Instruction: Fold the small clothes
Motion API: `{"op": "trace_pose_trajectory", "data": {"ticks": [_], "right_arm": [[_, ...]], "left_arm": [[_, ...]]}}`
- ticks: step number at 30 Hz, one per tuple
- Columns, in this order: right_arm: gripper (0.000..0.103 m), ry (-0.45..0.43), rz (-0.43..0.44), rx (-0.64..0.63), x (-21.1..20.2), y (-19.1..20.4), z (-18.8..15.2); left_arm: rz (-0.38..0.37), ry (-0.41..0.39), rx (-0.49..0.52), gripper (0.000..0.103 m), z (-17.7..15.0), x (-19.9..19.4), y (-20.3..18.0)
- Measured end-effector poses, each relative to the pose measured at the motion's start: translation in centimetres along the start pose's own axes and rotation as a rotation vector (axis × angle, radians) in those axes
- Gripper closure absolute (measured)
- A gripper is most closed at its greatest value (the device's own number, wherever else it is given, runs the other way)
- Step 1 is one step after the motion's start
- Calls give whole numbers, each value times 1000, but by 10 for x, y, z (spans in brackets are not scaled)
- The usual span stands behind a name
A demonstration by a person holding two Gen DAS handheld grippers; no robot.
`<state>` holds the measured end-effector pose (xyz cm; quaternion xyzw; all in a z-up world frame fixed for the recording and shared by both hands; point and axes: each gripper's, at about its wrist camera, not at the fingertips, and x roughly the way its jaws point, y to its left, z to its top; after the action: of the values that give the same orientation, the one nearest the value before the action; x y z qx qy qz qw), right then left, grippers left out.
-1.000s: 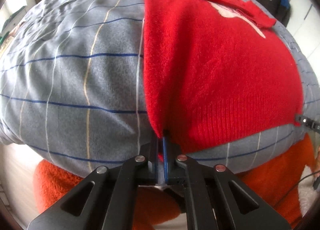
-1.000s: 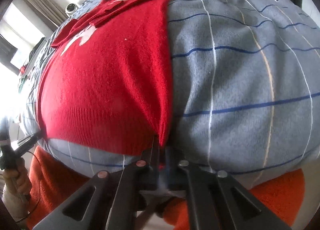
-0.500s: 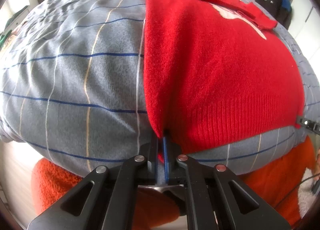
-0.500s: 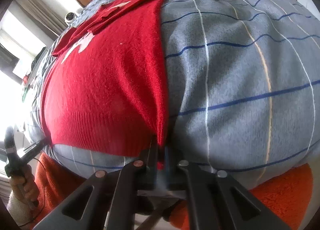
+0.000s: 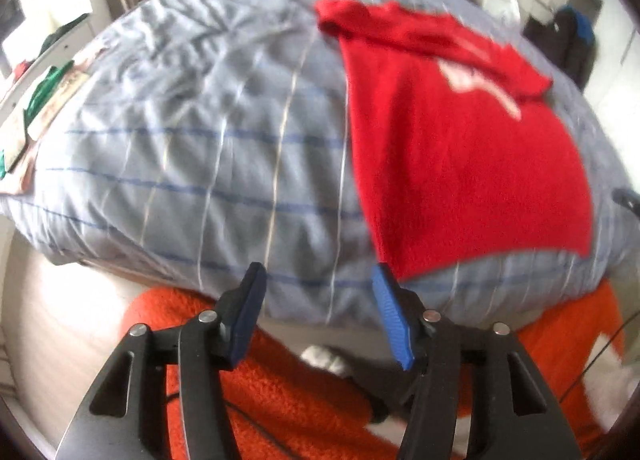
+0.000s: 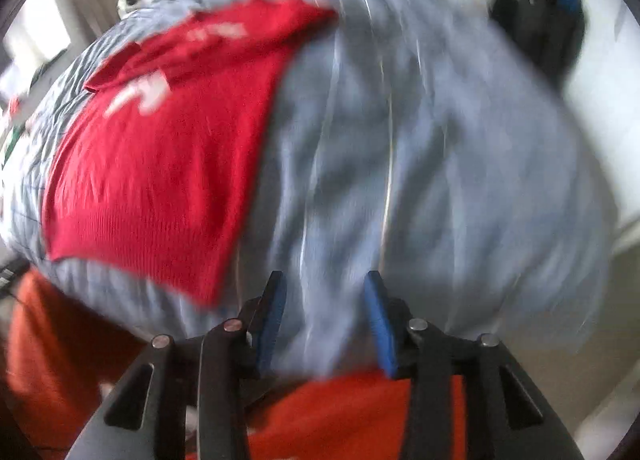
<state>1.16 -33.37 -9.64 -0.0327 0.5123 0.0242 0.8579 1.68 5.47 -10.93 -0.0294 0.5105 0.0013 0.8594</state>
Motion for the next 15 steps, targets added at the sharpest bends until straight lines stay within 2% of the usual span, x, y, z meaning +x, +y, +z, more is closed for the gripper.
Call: {"op": "trace_pose_trajectory", "data": {"ticks": [4, 6, 9, 10, 13, 14, 15], "right_arm": [[61, -148, 138, -157, 0, 49, 62], [59, -196, 179, -278, 16, 87, 95], [59, -153, 198, -367, 61, 120, 129], [59, -113, 199, -379, 84, 128, 139], [59, -59, 198, -343, 123, 128, 145], [64, -73, 214, -295, 125, 120, 144], [85, -86, 213, -245, 124, 112, 146]], "left_arm": [[-10, -36, -13, 45, 17, -7, -6], [-9, -49, -7, 45, 19, -13, -8], [7, -59, -14, 42, 13, -18, -7], [13, -58, -23, 41, 8, -19, -4], [28, -34, -67, 41, -1, -18, 10], [29, -28, -87, 41, -4, -18, 18], [29, -25, -102, 41, -6, -18, 24]]}}
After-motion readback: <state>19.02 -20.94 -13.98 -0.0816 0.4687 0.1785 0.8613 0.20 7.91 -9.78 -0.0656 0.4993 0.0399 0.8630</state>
